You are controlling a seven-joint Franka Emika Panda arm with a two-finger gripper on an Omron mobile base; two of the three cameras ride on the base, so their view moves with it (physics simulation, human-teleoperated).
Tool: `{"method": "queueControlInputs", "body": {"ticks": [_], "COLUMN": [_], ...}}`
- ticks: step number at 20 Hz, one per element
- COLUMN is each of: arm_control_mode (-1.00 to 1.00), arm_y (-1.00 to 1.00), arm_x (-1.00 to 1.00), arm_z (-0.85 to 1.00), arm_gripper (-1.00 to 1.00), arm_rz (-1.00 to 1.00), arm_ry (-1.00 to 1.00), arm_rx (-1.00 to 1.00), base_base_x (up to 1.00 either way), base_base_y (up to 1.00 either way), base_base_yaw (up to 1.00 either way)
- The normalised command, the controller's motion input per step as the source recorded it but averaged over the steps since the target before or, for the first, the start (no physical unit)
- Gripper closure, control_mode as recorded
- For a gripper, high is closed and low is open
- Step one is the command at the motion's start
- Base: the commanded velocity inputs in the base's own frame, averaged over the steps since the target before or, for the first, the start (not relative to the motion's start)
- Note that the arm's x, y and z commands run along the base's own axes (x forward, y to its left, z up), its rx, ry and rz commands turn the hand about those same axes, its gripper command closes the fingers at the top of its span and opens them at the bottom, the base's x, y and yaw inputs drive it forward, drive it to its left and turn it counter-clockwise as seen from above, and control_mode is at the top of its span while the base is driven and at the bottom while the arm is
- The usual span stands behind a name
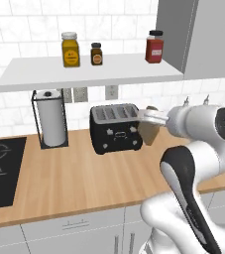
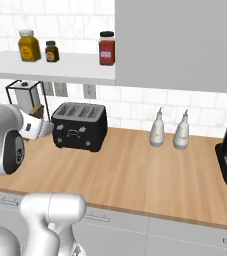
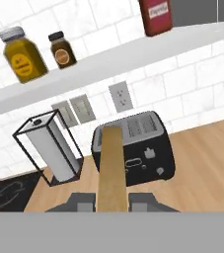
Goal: Start the toaster. Once the lever pops up, take the bread to the plate on the dining counter.
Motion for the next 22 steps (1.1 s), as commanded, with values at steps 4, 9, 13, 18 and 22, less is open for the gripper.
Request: {"method": "queueControlInputs", "body": {"ticks": [4, 9, 13, 18, 22], "arm_control_mode": [-1.00, -1.00, 1.00, 1.00, 1.00], "arm_y": [0.00, 0.00, 0.00, 0.00, 0.00], "arm_x": [0.00, 0.00, 0.00, 0.00, 0.00], "arm_z": [-0.49, -0.32, -0.12, 0.00, 0.00], "arm_gripper": [1.00, 1.00, 1.00, 1.00, 1.00], "arm_rz": [-0.16, -0.13, -0.06, 0.00, 0.00], "arm_ry": [0.00, 0.00, 0.00, 0.00, 0.00], "arm_rx": [-0.25, -0.15, -0.05, 0.00, 0.00], "base_base_x": [0.00, 0.00, 0.00, -0.19, -0.13], "base_base_y": [0.00, 0.00, -0.01, -0.18, -0.13], "base_base_yaw": [0.00, 0.00, -0.08, -0.40, -0.76]}}
